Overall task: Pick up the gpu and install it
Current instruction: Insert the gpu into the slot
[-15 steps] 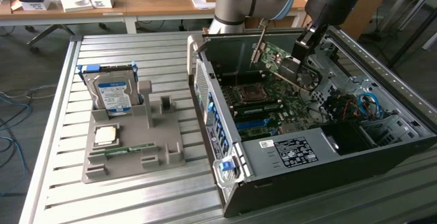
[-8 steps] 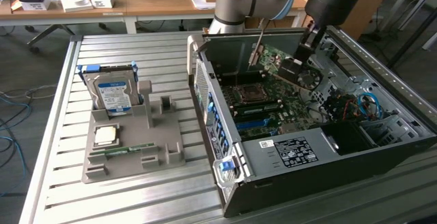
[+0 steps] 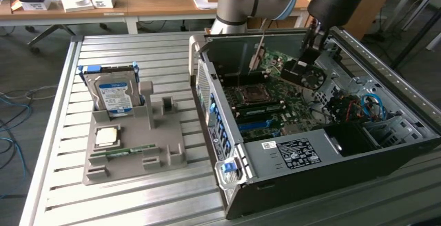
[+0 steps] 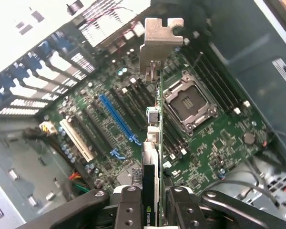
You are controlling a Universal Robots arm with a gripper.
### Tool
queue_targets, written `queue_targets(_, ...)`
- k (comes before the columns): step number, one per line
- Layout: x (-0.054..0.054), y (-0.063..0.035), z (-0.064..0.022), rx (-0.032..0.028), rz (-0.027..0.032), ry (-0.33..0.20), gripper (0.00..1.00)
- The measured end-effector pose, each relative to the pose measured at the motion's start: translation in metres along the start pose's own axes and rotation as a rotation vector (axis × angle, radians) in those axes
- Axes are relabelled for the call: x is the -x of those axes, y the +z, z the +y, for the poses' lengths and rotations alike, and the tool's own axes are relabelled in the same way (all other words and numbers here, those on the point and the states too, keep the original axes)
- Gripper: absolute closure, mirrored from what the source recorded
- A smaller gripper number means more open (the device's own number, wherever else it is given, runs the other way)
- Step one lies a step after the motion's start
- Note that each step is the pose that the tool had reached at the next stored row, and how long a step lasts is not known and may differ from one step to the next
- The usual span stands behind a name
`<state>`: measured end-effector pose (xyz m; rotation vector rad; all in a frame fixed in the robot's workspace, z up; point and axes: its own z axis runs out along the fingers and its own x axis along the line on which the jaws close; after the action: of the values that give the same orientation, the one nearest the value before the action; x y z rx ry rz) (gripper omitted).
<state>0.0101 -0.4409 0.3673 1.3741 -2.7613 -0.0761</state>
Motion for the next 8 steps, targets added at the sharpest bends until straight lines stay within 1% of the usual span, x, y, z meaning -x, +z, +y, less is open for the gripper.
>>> queue_targets(8, 0.0, 0.0001, 0.0, -0.0041, 0.01, -0.145, 0.74)
